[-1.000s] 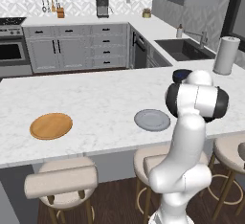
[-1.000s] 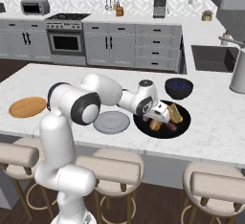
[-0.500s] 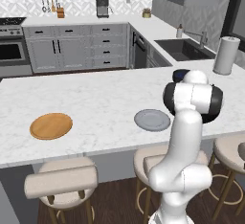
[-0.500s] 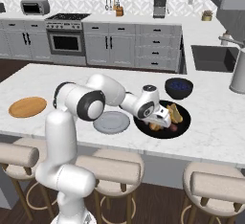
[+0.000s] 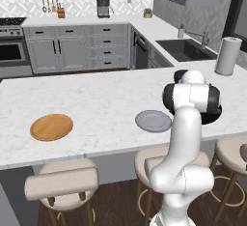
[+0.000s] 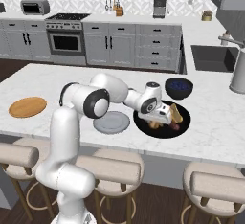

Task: Place one bun and one sausage from the bowl on each plate.

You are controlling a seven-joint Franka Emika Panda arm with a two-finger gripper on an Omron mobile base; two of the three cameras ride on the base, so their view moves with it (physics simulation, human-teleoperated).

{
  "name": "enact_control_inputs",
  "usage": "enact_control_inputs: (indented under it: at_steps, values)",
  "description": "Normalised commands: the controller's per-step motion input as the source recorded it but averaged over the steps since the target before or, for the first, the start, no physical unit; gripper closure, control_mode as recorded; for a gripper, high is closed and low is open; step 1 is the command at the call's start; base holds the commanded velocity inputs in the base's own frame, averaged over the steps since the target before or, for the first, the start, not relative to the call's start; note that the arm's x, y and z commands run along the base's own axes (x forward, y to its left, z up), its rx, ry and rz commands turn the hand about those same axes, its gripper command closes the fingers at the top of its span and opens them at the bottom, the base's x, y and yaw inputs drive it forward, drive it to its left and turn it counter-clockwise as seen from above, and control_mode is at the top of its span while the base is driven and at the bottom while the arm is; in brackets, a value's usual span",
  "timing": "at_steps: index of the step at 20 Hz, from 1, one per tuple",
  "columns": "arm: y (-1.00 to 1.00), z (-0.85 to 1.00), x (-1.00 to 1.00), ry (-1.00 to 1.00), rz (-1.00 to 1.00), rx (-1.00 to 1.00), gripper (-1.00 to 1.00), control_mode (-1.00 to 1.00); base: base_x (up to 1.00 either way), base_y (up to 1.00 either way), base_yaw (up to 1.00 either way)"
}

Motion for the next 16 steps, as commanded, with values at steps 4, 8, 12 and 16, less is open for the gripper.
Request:
enact_control_inputs:
  at_steps: [4,8,12,16]
  values:
    - [0.37,0.68,-0.32,-0.13,0.03,0.03,1.0,-1.0,0.0,0.0,0.0]
    - [0.75,0.86,-0.58,-0.13,0.03,0.0,1.0,-1.0,0.0,0.0,0.0]
    - [0.94,0.94,-0.73,-0.06,0.01,0.0,1.0,-1.0,0.0,0.0,0.0]
    - [1.0,0.43,-0.66,0.01,0.04,0.0,1.0,-1.0,0.0,0.0,0.0]
